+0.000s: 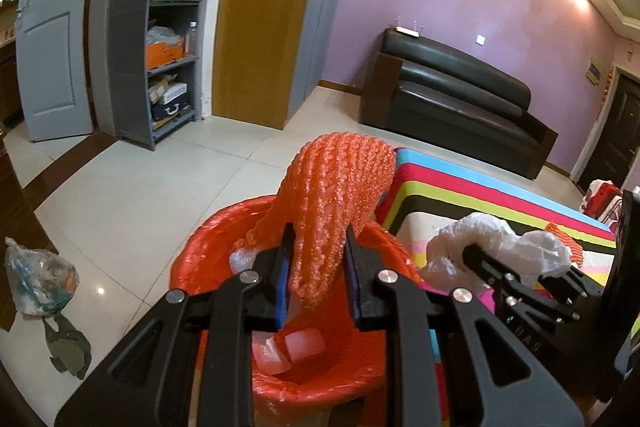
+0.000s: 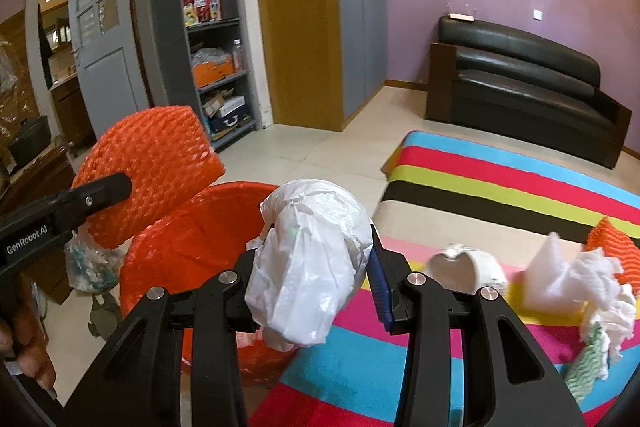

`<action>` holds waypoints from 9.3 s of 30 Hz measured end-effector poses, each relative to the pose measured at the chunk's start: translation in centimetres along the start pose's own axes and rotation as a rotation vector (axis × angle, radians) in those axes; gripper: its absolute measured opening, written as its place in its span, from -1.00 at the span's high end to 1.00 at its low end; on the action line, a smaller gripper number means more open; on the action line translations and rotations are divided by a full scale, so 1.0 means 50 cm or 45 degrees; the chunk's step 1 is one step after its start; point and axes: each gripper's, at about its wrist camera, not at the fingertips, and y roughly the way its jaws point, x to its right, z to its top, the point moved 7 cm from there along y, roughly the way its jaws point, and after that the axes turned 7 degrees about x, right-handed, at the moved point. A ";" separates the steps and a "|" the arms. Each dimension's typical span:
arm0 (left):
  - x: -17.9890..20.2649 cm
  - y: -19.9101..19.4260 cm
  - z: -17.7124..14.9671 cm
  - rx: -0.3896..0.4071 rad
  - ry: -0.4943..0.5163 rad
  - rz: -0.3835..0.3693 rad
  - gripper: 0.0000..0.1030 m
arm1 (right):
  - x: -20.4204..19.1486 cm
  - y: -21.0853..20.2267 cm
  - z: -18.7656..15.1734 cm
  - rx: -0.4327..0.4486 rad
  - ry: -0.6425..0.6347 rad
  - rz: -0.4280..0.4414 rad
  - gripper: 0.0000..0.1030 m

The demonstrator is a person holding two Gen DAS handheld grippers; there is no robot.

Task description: Collect trash

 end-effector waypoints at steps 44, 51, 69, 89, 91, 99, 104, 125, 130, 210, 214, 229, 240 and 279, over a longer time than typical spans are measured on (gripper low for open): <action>-0.023 -0.019 0.004 0.069 0.017 0.097 -0.02 | -0.037 0.000 -0.011 0.077 -0.045 0.006 -0.35; 0.022 -0.010 0.000 0.074 0.044 0.055 -0.06 | 0.017 -0.040 -0.009 0.094 -0.045 -0.046 -0.35; 0.217 0.010 -0.068 0.023 0.168 -0.140 -0.06 | 0.177 -0.147 -0.039 0.107 -0.021 -0.201 -0.35; 0.411 0.020 -0.190 -0.104 0.298 -0.347 -0.06 | 0.353 -0.232 -0.106 0.069 -0.018 -0.374 -0.35; 0.428 0.016 -0.201 -0.112 0.310 -0.370 -0.06 | 0.371 -0.240 -0.111 0.065 -0.009 -0.390 -0.35; 0.482 0.011 -0.256 -0.168 0.348 -0.432 -0.06 | 0.413 -0.257 -0.128 0.057 0.008 -0.433 -0.35; 0.502 0.016 -0.288 -0.221 0.355 -0.461 -0.06 | 0.428 -0.261 -0.132 0.050 0.019 -0.447 -0.35; 0.546 0.051 -0.369 -0.423 0.404 -0.438 0.12 | 0.475 -0.263 -0.158 -0.007 0.083 -0.482 -0.36; 0.556 0.046 -0.368 -0.429 0.432 -0.462 0.28 | 0.459 -0.246 -0.165 -0.041 0.080 -0.458 -0.36; 0.458 0.052 -0.224 -0.231 0.325 -0.360 0.44 | 0.424 -0.171 -0.215 -0.206 0.194 -0.449 0.53; 0.440 0.054 -0.213 -0.220 0.305 -0.341 0.44 | 0.402 -0.183 -0.185 -0.150 0.166 -0.426 0.53; 0.310 0.053 -0.141 -0.158 0.193 -0.217 0.44 | 0.286 -0.138 -0.078 -0.032 0.120 -0.325 0.53; 0.196 0.047 -0.087 -0.111 0.109 -0.105 0.44 | 0.204 -0.085 -0.042 -0.014 0.146 -0.247 0.53; -0.042 0.015 -0.020 -0.054 -0.037 0.106 0.43 | -0.092 0.056 -0.043 -0.112 0.021 0.056 0.52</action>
